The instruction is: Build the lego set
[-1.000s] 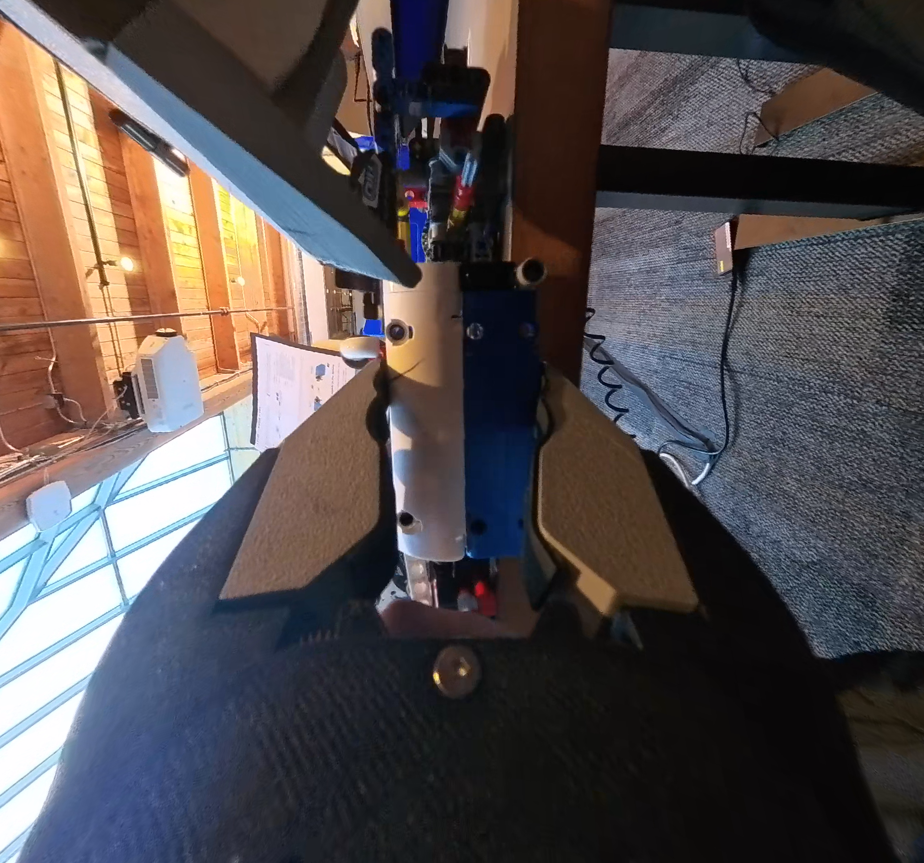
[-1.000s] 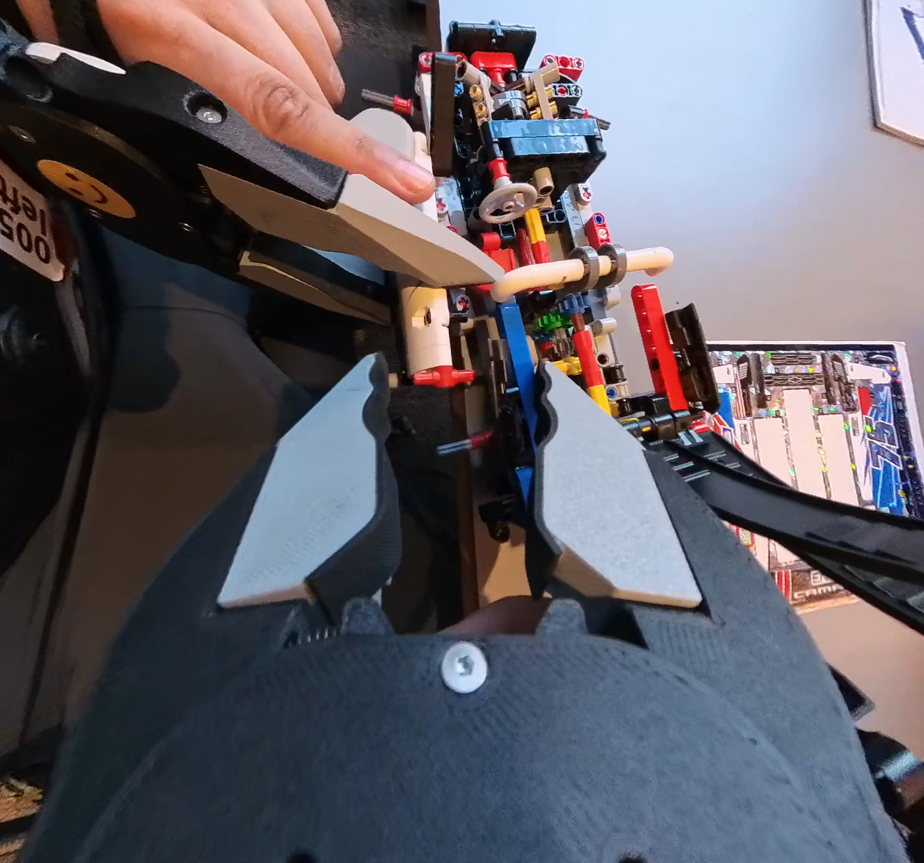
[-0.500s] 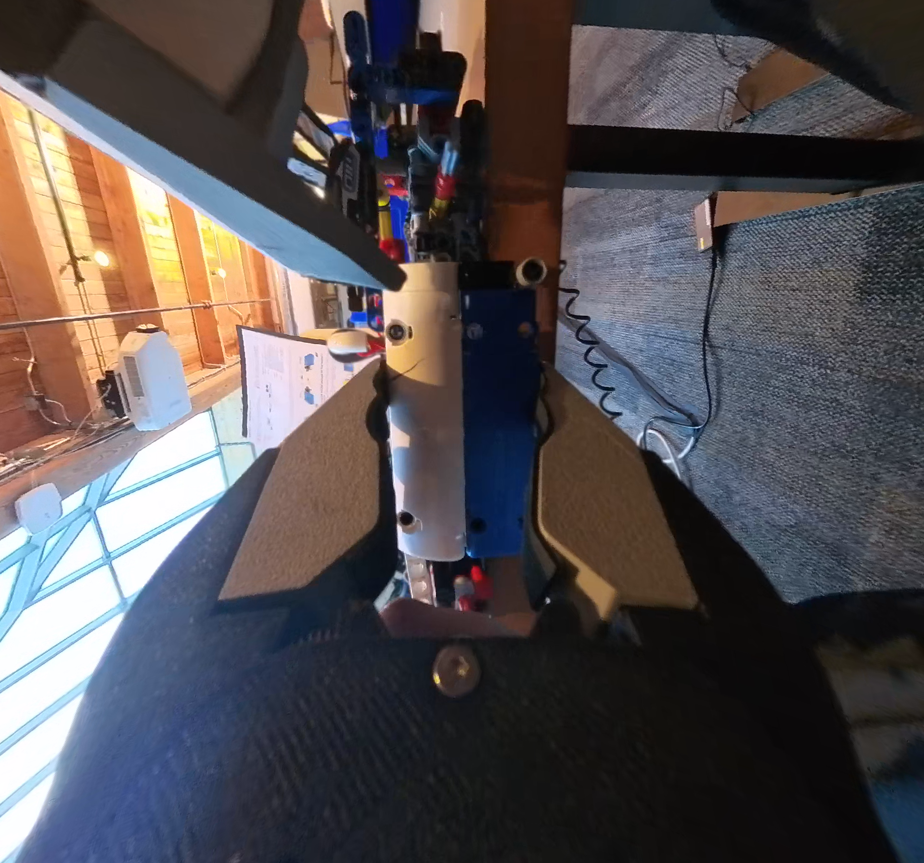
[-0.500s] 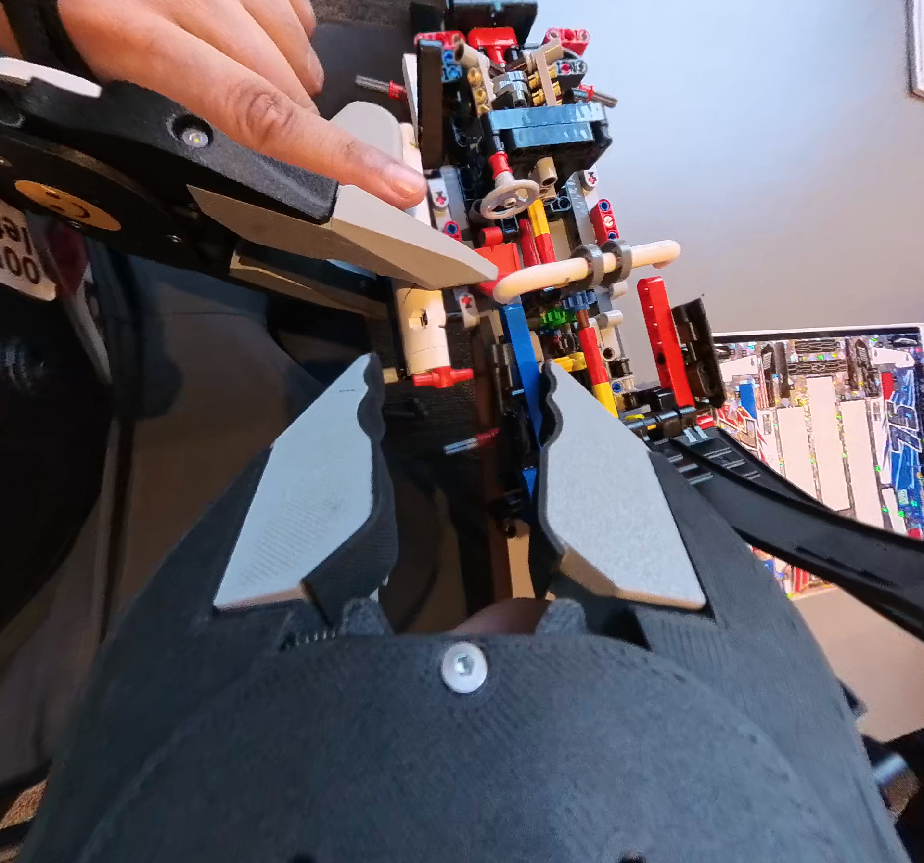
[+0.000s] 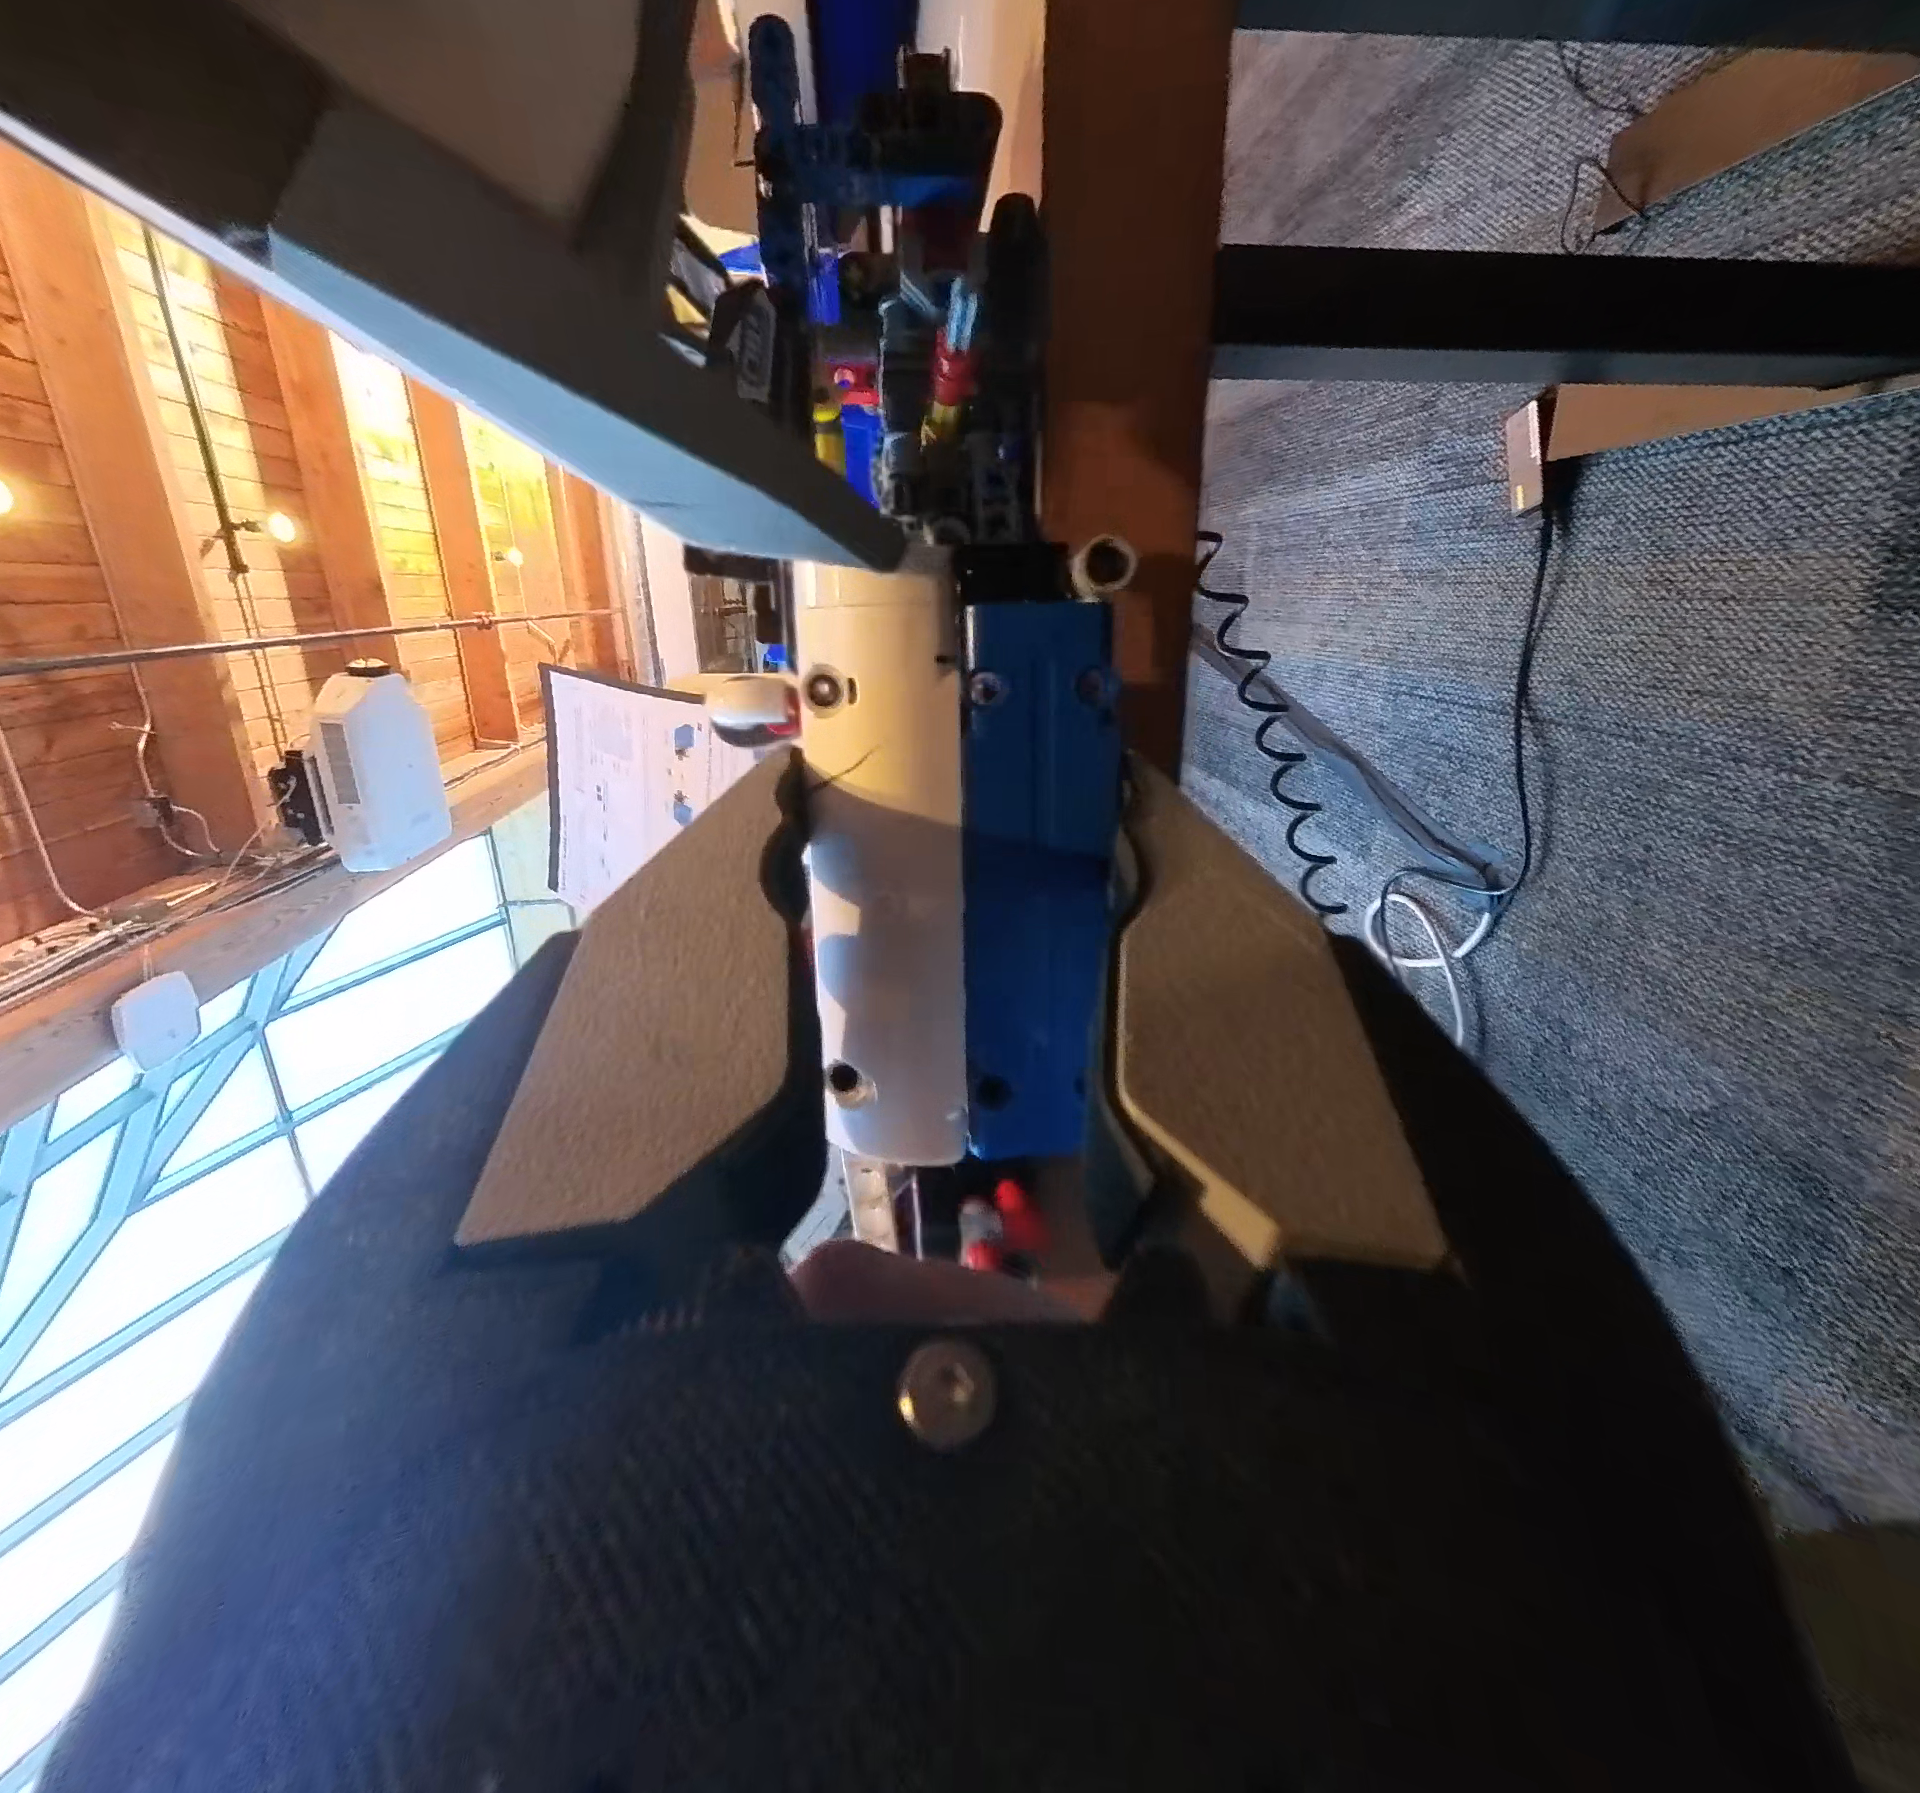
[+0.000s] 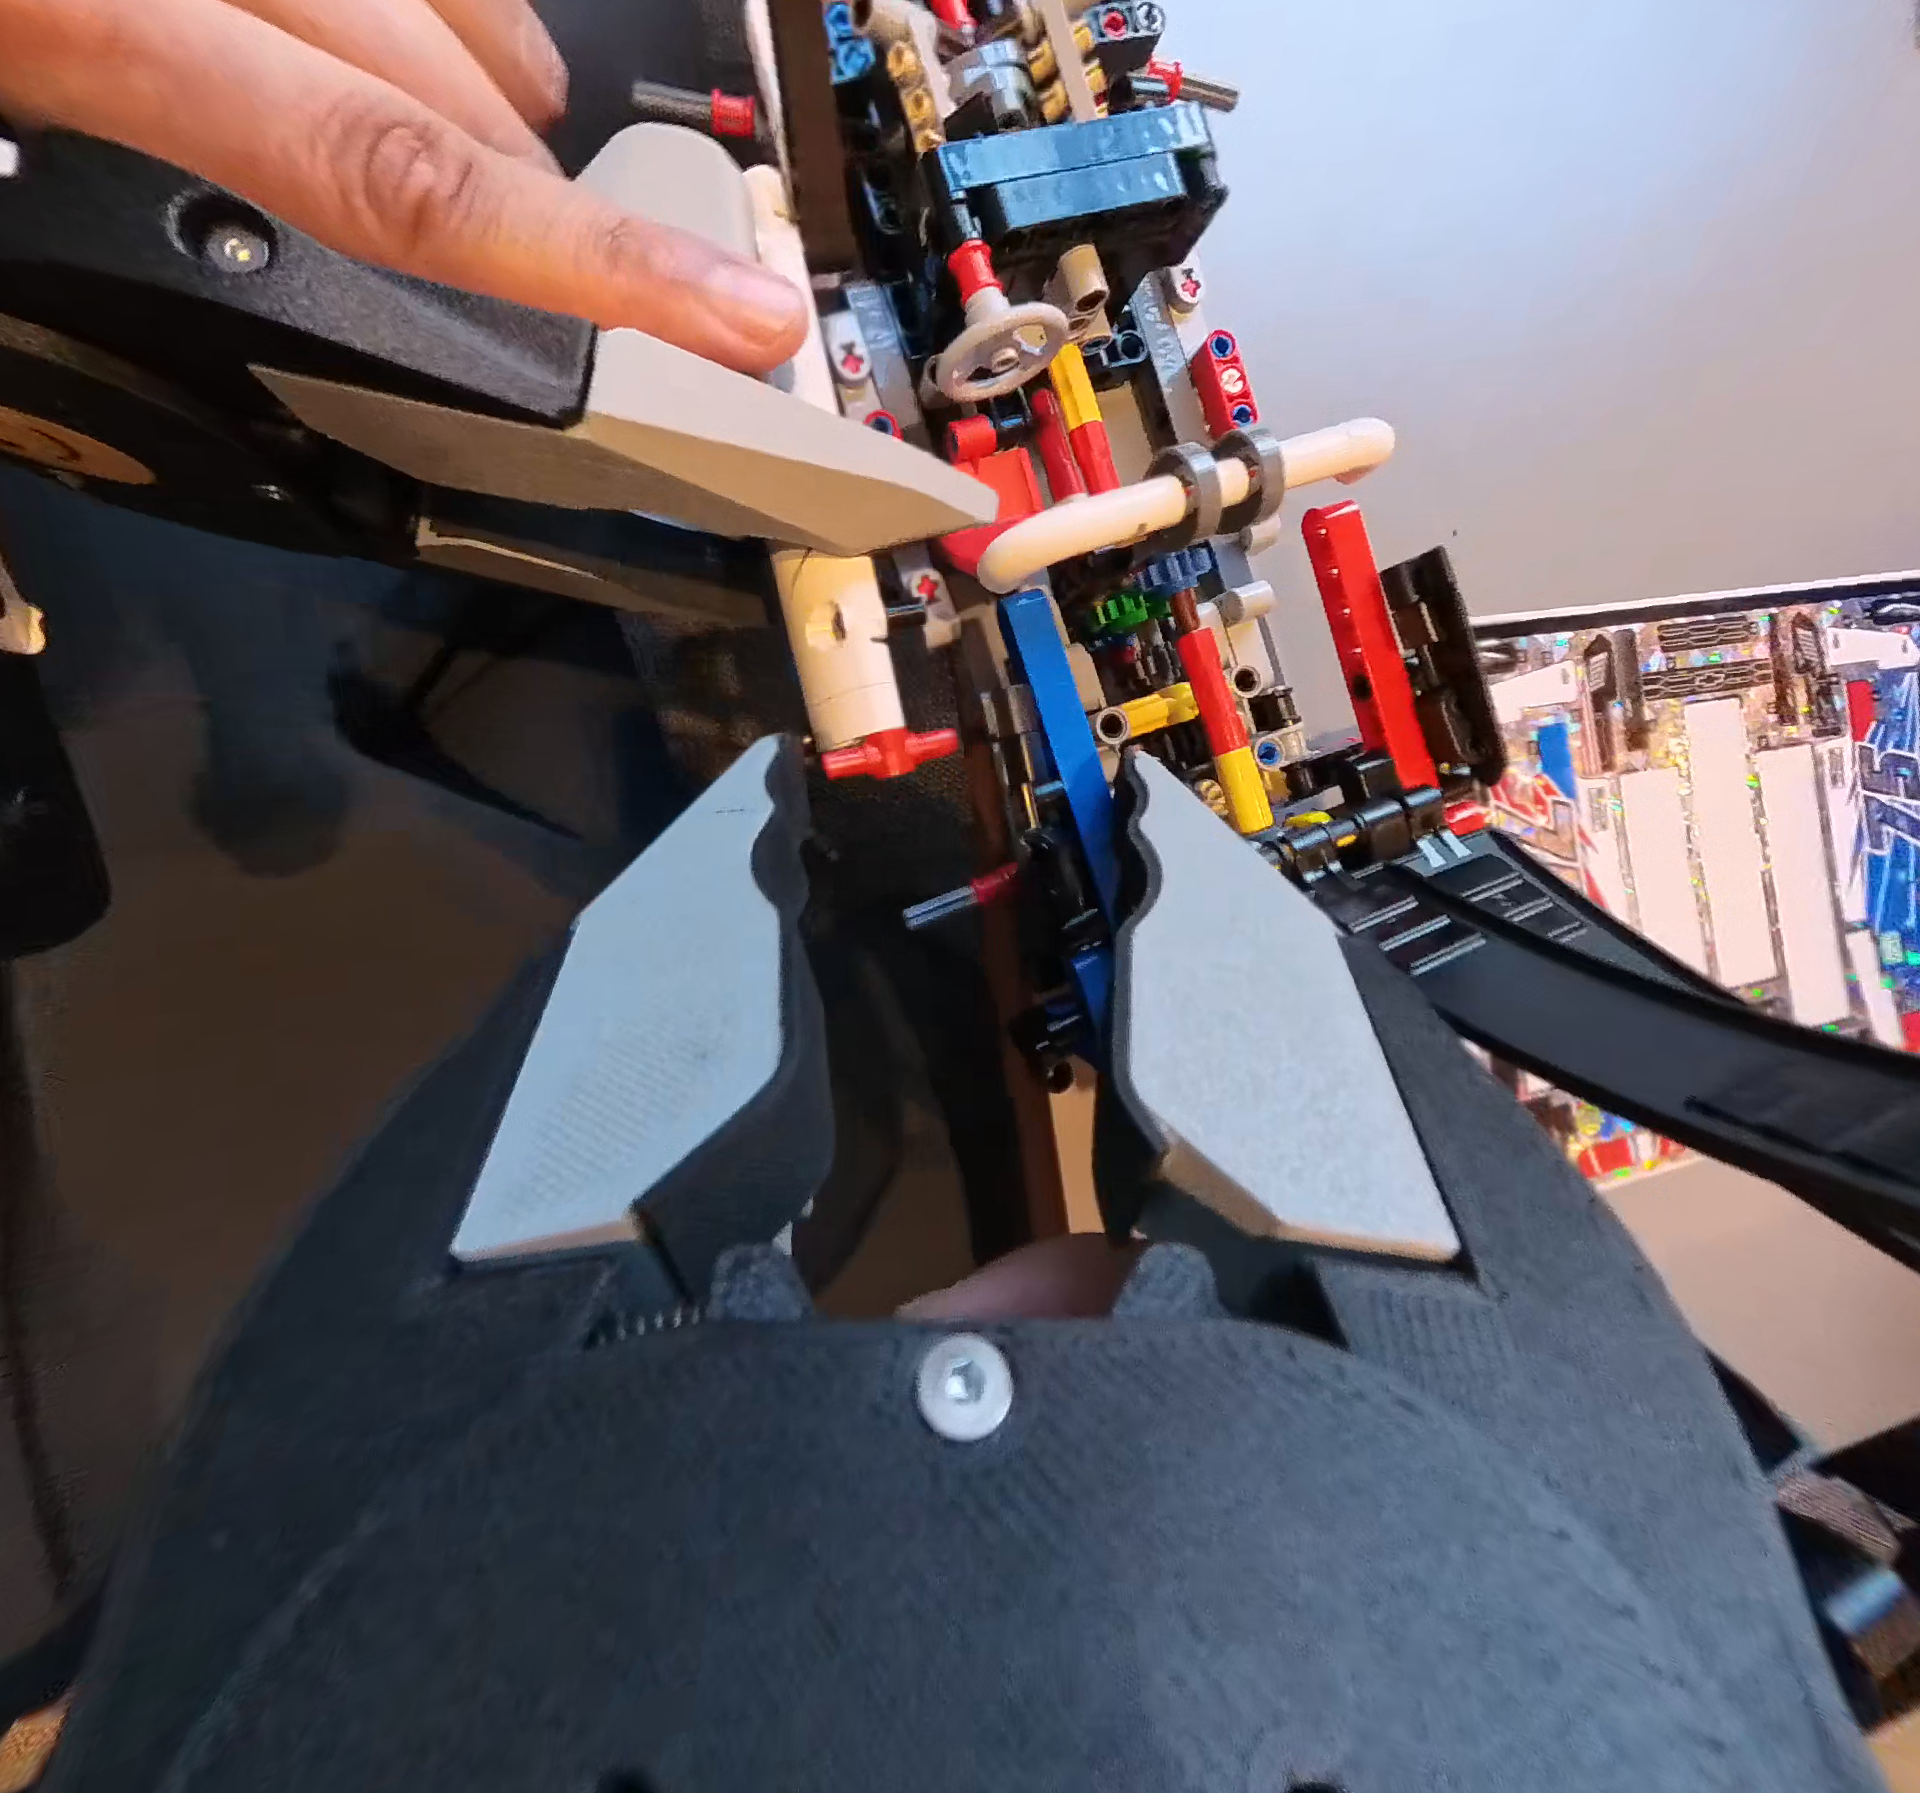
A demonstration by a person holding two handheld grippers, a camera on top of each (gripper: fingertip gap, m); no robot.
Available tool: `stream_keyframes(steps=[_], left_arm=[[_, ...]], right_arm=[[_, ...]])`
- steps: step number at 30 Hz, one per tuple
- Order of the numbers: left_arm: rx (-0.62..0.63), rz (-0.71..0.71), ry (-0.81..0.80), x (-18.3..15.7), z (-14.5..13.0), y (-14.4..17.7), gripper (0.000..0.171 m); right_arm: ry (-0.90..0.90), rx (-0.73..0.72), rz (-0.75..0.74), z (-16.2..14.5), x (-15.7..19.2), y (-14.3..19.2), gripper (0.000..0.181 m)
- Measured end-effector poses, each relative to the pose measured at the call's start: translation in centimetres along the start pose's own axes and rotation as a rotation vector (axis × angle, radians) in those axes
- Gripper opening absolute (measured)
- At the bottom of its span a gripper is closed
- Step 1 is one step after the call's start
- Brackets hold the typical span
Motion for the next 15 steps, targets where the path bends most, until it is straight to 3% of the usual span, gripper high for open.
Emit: stream_keyframes(steps=[15], left_arm=[[0.045,0.078,0.060,-1.0,0.6,0.6,0.055]], right_arm=[[-0.009,-0.048,-0.003,-0.5,0.6,1.2,0.060]])
Point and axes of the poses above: each gripper's, where its closed fingertips meet, y back along the fingers, z out of its top, x = y × z across the jaws, the point moved 9 cm from there along y, back along the fingers, and after that the axes turned 12 degrees about -z, right-handed, at the moved point
